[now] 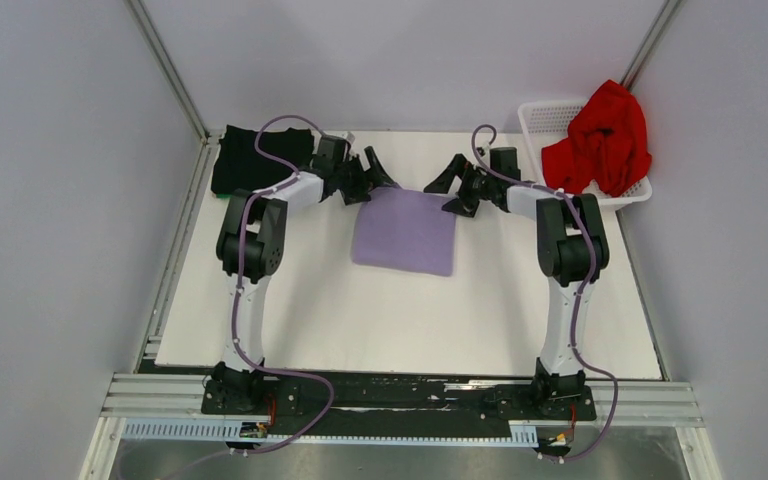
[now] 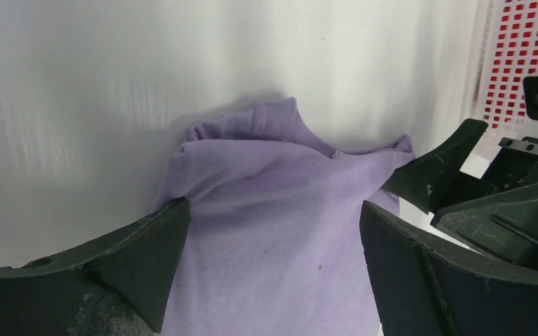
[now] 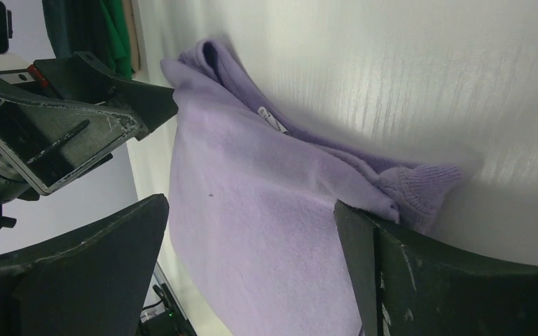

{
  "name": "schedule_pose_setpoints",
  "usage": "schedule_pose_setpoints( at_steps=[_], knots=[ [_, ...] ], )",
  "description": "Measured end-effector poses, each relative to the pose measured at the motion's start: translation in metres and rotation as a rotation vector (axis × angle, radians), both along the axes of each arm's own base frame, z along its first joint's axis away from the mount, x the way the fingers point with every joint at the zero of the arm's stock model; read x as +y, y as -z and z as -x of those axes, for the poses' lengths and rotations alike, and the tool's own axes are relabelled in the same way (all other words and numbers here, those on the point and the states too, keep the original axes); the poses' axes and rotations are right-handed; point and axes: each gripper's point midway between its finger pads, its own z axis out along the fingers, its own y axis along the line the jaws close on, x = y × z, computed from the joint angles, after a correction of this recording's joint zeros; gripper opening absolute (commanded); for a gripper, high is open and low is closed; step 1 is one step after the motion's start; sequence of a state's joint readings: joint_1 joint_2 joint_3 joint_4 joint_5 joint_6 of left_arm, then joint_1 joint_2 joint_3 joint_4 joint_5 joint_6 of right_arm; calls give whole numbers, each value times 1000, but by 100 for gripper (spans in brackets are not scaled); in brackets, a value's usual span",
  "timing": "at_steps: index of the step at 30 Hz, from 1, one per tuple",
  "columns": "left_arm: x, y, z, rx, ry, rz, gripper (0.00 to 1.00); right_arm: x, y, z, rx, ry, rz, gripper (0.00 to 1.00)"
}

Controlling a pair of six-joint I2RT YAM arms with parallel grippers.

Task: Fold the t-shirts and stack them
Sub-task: Put the neatly folded tshirt into the corner of the board with the left arm

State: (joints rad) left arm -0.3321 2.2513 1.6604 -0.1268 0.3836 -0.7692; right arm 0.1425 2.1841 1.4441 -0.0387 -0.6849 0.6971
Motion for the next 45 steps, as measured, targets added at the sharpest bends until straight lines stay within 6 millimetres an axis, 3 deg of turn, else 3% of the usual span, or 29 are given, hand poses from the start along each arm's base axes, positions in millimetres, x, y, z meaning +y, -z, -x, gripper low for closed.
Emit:
schedule_pose_setpoints(
  at_steps=[3, 6, 14, 18, 21, 24, 28, 31, 36, 39, 41, 44, 45],
  knots=[
    [2, 1, 8, -13, 6, 15, 100, 0, 0, 7, -27, 5, -3, 100],
    [6, 1, 33, -1, 17, 23, 100, 1, 1, 27, -38, 6, 7, 100],
    [18, 6, 145, 92, 82, -57, 100, 12, 1, 114, -2, -30, 95, 100],
    [23, -3, 182, 89, 109, -103, 100, 11, -7, 146, 16, -34, 155, 100],
    [29, -22, 190, 35, 105, -129, 100, 2, -29, 150, -35, 10, 182, 100],
    [37, -39, 190, -18, 80, -152, 100, -11, -66, 153, -146, 77, 194, 100],
    [48, -29, 195, -10, 53, -196, 100, -31, -105, 163, -279, 173, 204, 100],
    [55, -9, 207, 44, 54, -239, 100, -47, -111, 173, -313, 241, 238, 100],
    [47, 17, 220, 104, 98, -283, 97, -69, -97, 185, -283, 317, 313, 100],
    [33, 20, 221, 96, 129, -288, 86, -79, -92, 189, -269, 349, 349, 100],
    [21, 23, 220, 91, 151, -302, 72, -84, -93, 190, -271, 366, 366, 100],
    [5, 27, 219, 81, 177, -334, 37, -92, -95, 190, -284, 395, 386, 100],
    [1, 31, 220, 83, 183, -347, 29, -94, -96, 190, -288, 402, 392, 100]
  ],
)
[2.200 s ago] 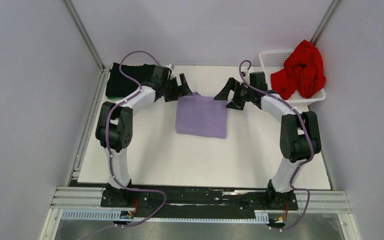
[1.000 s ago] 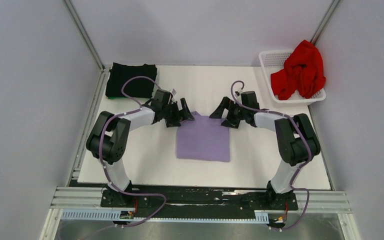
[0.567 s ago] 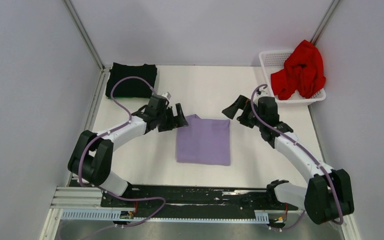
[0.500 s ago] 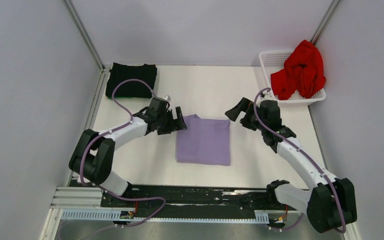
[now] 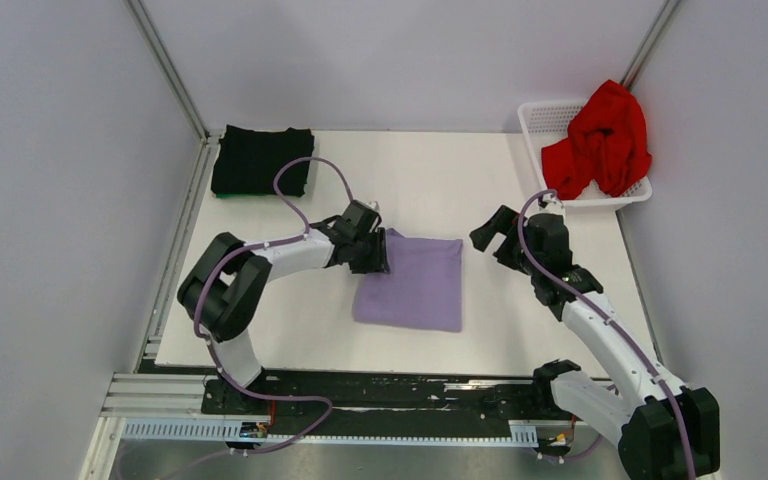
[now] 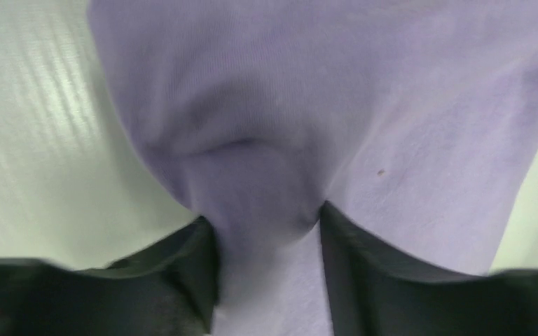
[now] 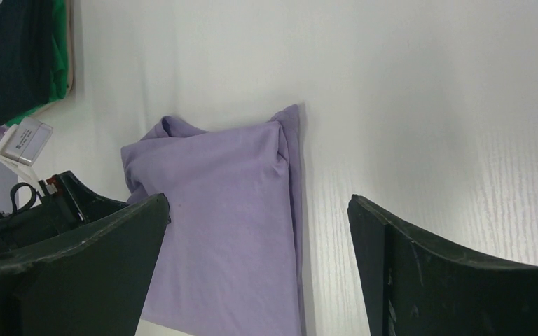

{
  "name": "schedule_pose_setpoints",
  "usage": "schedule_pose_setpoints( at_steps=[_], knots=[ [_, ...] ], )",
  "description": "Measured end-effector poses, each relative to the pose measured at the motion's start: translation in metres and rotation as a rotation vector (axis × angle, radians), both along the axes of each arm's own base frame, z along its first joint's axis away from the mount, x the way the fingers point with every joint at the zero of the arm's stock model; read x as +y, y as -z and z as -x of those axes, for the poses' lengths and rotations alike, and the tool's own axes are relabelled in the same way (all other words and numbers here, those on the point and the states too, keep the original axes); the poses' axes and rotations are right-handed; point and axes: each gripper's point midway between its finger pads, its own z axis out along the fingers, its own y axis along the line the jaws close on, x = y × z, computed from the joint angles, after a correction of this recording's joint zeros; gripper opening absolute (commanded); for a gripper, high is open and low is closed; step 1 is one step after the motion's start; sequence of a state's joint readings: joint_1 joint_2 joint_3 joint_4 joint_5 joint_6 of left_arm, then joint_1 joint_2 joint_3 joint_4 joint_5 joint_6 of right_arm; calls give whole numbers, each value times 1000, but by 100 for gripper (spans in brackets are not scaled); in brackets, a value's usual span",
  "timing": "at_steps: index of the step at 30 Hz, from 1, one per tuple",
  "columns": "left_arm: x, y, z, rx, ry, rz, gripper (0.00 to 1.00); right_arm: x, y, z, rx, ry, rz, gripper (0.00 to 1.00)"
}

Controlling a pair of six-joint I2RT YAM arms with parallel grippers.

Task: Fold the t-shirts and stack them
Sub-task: Put the neatly folded tshirt into the corner of the board with the left arm

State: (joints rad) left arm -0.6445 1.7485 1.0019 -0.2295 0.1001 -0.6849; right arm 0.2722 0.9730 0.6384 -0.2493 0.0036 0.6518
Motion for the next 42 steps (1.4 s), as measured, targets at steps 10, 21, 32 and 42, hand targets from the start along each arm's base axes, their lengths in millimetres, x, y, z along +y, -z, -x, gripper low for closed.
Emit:
schedule_pose_setpoints(
  at_steps=[10, 21, 32, 42],
  knots=[
    [-16, 2, -18, -61, 2, -280, 0, -14, -3, 4, -37, 48, 42, 100],
    [82, -43, -133, -296, -105, -757, 0, -27, 0, 1, -44, 91, 95, 100],
    [157, -122, -224, -475, -95, -986, 0, -40, 21, -4, 14, 141, 172, 100],
    [190, -183, -258, -575, -85, -1055, 0, -41, 39, -5, 69, 135, 208, 100]
  ],
)
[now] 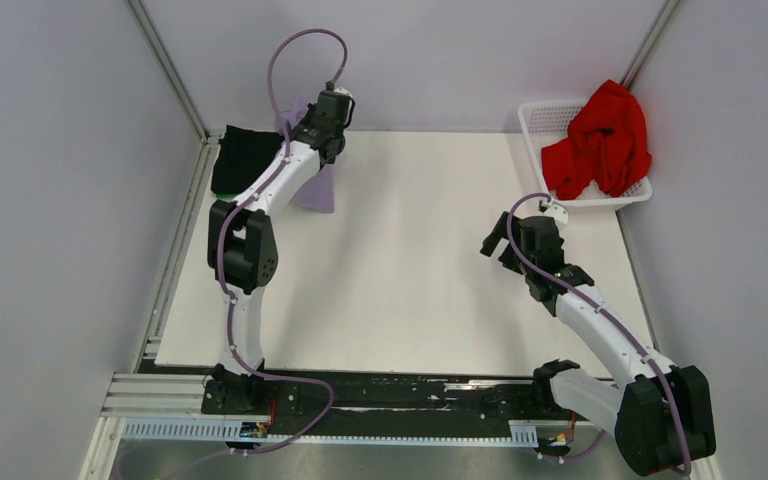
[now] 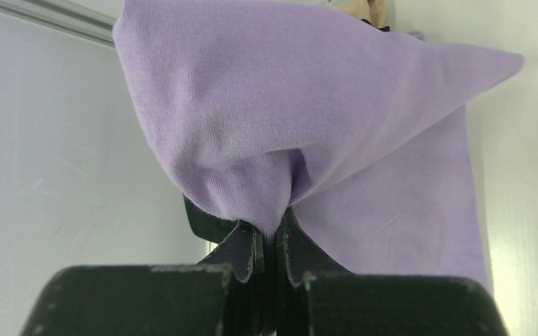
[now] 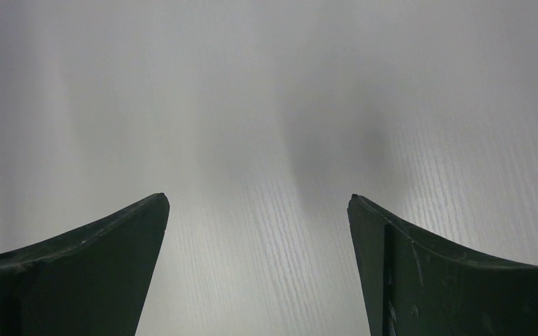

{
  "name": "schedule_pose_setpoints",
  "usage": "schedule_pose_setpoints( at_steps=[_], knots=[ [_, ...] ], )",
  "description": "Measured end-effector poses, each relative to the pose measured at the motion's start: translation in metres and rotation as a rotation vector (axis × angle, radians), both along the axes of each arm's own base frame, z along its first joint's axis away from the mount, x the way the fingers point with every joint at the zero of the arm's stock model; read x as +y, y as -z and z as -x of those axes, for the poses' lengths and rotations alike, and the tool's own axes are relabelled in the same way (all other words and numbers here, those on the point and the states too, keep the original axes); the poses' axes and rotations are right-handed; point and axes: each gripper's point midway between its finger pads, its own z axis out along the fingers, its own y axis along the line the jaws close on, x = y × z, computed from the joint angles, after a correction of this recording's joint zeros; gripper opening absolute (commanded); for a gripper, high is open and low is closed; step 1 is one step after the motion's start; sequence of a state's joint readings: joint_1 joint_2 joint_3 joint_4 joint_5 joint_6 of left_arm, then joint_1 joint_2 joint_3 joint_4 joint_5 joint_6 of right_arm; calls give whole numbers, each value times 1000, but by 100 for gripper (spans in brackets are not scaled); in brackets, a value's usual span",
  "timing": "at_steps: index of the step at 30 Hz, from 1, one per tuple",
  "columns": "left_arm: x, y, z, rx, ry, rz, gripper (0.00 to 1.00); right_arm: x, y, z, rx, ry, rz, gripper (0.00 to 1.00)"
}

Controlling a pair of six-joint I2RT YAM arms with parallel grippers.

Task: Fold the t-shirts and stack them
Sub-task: Put the neatly folded tshirt into the corner of the board with the left arm

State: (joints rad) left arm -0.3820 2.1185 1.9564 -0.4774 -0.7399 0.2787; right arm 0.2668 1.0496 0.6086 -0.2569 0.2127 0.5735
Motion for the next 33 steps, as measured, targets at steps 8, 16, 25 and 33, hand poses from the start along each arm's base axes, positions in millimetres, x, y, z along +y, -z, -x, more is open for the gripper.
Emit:
schedule_pose_setpoints(
  at_steps=[8, 16, 25, 33],
  knots=[
    [2, -23, 3, -3, 51, 4, 0, 0, 0, 0, 0, 1, 0, 100],
    [1, -77, 7, -95, 78, 29, 0, 0, -1, 0, -4, 2, 0, 100],
    [12, -88, 5, -101, 84, 27, 0, -2, 1, -1, 3, 11, 10, 100],
    [50, -73, -8, -75, 45, 44, 0, -4, 10, -4, 37, 22, 31, 100]
  ],
)
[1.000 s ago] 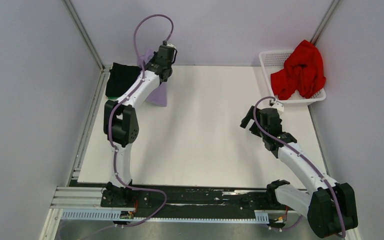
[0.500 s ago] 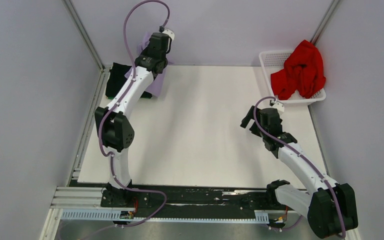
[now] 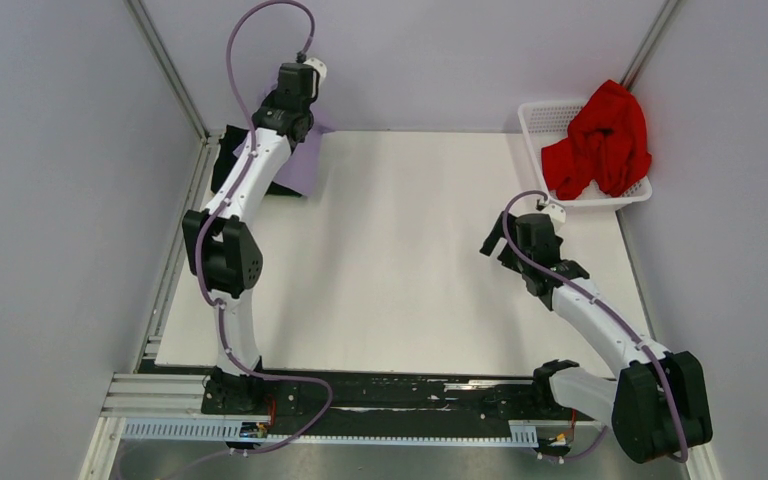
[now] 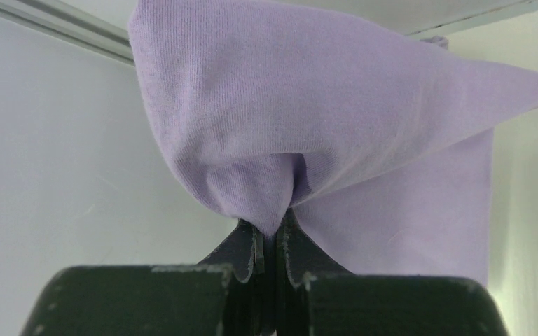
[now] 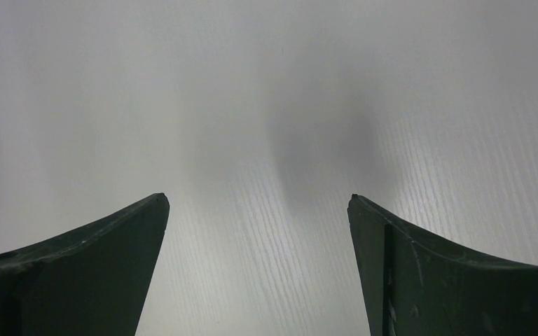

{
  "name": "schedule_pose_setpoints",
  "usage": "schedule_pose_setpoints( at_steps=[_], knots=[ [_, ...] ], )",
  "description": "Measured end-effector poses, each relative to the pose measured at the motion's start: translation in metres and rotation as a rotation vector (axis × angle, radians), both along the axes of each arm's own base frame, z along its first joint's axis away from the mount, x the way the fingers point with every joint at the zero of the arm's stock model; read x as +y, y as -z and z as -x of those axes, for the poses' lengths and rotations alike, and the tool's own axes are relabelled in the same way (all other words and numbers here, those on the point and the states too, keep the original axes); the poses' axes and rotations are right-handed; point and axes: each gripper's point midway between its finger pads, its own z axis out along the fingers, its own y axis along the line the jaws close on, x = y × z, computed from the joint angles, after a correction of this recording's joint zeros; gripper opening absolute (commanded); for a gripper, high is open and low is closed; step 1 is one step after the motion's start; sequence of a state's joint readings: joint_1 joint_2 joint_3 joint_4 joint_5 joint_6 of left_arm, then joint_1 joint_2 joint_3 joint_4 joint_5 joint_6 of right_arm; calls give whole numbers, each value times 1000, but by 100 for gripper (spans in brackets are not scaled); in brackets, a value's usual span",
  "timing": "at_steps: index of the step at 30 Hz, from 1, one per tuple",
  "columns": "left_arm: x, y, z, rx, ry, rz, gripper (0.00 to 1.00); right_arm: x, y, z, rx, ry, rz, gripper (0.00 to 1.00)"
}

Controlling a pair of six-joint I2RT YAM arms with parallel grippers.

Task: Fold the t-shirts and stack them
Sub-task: Put the neatly folded tshirt into the corner of the board with the left arm, then reset both arms

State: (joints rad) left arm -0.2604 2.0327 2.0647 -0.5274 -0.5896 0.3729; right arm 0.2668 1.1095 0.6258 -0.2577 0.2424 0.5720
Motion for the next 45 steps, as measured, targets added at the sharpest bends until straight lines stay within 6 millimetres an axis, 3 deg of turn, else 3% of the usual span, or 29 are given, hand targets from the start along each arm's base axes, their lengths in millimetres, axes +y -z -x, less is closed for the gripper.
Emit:
schedule_pose_setpoints(
  at_steps=[3, 9, 11, 12, 13, 14, 17, 18, 20, 26, 28, 29, 31, 34, 37, 40, 42, 44, 45],
  knots=[
    [22, 19, -13, 26, -23, 11, 0, -2, 1, -2, 6, 8, 11, 100],
    [71, 74, -40, 97, -88, 39, 0, -5, 6, -2, 31, 21, 31, 100],
    [85, 93, -48, 115, -109, 47, 13, -6, 7, -1, 38, 26, 38, 100],
    [90, 100, -51, 121, -117, 50, 30, -7, 8, -1, 42, 28, 40, 100],
    [97, 108, -55, 124, -130, 53, 40, -8, 9, -1, 48, 30, 44, 100],
    [103, 115, -58, 123, -146, 58, 62, -8, 10, 0, 52, 32, 48, 100],
    [120, 132, -64, 117, -190, 59, 79, -10, 11, 0, 59, 41, 57, 100],
    [127, 135, -66, 107, -213, 61, 94, -11, 11, 0, 60, 43, 60, 100],
    [141, 137, -69, 85, -258, 63, 99, -11, 11, -1, 64, 46, 63, 100],
    [163, 121, -69, -9, -366, 105, 100, -12, 11, 0, 76, 45, 66, 100],
    [161, 117, -66, -21, -380, 148, 100, -12, 11, 0, 75, 46, 65, 100],
    [153, 101, -59, -44, -377, 227, 100, -12, 8, 2, 72, 48, 62, 100],
    [147, 91, -57, -75, -366, 276, 100, -12, 6, 2, 64, 48, 58, 100],
    [122, 75, -12, -63, -334, 420, 100, -12, -10, 3, 13, 51, 38, 100],
    [91, 31, 46, -158, -272, 572, 100, -12, -33, 5, -67, 54, 10, 100],
    [44, -4, 115, -282, -121, 754, 100, -12, -44, 10, -128, 59, -23, 100],
    [7, -8, 155, -319, -3, 859, 100, -15, -42, 16, -140, 65, -35, 100],
    [-31, 7, 192, -309, 117, 938, 100, -19, -37, 21, -139, 71, -40, 100],
    [-47, 25, 207, -272, 157, 964, 100, -20, -35, 23, -138, 72, -45, 100]
  ],
)
